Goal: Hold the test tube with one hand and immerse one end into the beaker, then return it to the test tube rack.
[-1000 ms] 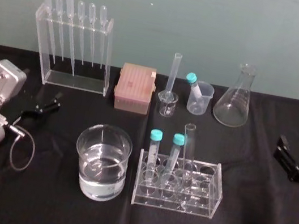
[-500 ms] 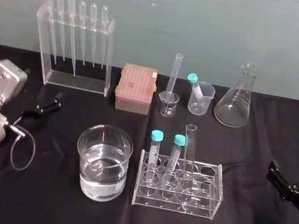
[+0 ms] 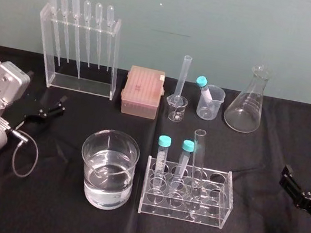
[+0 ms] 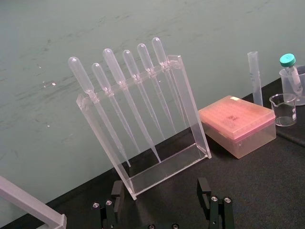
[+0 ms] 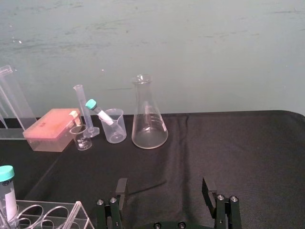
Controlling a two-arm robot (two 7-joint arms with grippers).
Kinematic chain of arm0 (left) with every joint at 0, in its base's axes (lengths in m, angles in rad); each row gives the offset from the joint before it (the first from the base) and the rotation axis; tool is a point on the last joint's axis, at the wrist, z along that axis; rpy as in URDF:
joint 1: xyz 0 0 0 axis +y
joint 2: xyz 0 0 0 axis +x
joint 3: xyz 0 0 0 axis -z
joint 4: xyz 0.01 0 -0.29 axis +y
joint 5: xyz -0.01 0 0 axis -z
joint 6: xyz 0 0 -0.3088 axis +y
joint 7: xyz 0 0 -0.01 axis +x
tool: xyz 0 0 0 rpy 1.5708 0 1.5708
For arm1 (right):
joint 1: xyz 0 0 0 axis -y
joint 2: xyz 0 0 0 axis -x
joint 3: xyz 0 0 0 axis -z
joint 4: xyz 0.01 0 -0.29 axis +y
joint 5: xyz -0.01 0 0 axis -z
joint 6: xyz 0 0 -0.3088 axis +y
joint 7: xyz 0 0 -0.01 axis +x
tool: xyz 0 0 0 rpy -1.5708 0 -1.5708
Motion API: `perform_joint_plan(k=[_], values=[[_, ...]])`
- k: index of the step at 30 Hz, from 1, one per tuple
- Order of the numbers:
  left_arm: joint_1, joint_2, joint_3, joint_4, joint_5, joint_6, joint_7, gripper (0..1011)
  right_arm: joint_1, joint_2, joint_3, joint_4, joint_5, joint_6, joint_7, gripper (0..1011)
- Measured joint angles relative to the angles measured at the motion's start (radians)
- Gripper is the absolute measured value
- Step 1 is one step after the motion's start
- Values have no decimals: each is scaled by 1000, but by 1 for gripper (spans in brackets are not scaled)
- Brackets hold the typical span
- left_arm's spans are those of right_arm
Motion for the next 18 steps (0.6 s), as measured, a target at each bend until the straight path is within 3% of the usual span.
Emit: perform_joint_plan(k=[18], values=[[0, 0, 0, 0, 0, 0, 0, 1000, -1, 1, -1, -3, -2, -2, -3, 1000]])
